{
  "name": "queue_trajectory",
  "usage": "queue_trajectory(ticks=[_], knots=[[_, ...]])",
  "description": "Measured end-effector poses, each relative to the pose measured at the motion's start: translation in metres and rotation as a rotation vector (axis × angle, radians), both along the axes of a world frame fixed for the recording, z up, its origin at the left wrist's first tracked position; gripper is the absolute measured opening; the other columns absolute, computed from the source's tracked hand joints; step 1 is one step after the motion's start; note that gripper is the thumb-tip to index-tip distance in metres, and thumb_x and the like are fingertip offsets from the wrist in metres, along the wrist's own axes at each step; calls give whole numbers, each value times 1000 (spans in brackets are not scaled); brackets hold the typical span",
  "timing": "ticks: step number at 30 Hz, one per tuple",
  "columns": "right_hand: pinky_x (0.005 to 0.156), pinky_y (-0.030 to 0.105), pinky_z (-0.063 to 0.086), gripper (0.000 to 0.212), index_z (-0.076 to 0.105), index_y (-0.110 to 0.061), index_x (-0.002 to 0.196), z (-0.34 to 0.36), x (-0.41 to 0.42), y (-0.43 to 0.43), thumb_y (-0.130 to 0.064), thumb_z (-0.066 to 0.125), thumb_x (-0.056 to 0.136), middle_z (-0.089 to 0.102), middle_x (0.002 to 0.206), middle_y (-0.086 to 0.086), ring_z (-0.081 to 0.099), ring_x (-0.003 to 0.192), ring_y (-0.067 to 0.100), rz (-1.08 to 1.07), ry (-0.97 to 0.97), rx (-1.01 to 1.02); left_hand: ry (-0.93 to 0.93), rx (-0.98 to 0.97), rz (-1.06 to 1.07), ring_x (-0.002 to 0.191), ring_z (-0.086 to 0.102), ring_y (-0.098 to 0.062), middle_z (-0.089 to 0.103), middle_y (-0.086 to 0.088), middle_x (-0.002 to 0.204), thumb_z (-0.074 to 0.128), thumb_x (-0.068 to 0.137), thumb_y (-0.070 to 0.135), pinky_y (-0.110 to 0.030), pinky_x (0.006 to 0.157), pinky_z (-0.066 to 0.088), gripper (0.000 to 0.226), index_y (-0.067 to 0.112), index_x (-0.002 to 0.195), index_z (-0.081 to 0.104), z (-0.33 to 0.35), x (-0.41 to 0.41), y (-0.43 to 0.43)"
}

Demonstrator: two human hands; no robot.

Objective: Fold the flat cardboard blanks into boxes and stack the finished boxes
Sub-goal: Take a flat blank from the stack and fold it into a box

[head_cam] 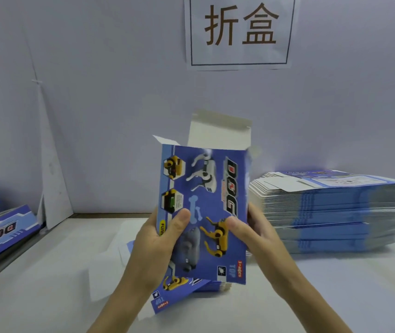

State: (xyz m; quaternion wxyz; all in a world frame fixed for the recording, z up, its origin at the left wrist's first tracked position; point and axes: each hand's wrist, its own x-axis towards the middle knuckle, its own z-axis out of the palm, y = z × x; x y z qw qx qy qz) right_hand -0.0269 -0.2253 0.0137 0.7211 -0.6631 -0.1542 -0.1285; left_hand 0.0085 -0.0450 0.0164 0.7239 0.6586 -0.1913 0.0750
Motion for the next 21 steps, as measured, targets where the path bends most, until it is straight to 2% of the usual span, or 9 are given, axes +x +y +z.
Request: queue_trajectory(ticks=[2,5,9,12,16,19,21], knots=[[71,24,57,66,52,-23,125,1,0,1,-44,74,67,72,114,-4,72,100,20,-5,15,-6,-2,33,23,75,71,-13,74,5,82,60,68,54,-23,63,56,46,22,99,64,-2,1,0],[70,23,57,73,51,-20,127,0,0,1,-46,76,64,72,113,-5,71,100,19,-21,35,-6,6,-3,52,64,69,-15,73,1,73,59,74,47,-20,51,52,39,13,91,66,-3,1,0],[71,25,58,63,51,-21,127,-1,1,1,-39,75,72,72,114,-5,71,101,20,-13,31,-22,14,11,14,72,71,-11,75,5,79,58,71,48,-17,56,53,40,17,97,64,0,3,4],[72,22,57,73,51,-23,126,2,-2,4,-50,74,63,71,114,-7,70,102,17,-25,7,-43,17,-18,37,60,68,-15,72,-1,69,57,78,42,-19,52,51,36,9,88,65,2,3,6],[71,20,57,74,49,-30,126,1,-2,5,-52,73,59,71,112,-12,70,103,14,-29,1,-43,7,-64,40,43,61,-18,65,-9,56,55,82,40,-23,43,48,38,3,77,63,2,1,4],[74,22,58,75,47,-34,127,-1,0,3,-53,75,60,70,113,-16,69,105,13,-15,43,-72,-34,-42,71,47,62,-18,66,-9,56,55,81,43,-21,45,48,45,0,76,64,-1,1,4],[69,23,58,69,46,-33,127,-3,1,0,-44,76,66,71,111,-15,71,100,14,21,108,-76,-55,20,51,55,66,-16,70,-4,65,57,77,45,-19,48,49,41,6,83,66,-1,0,3]])
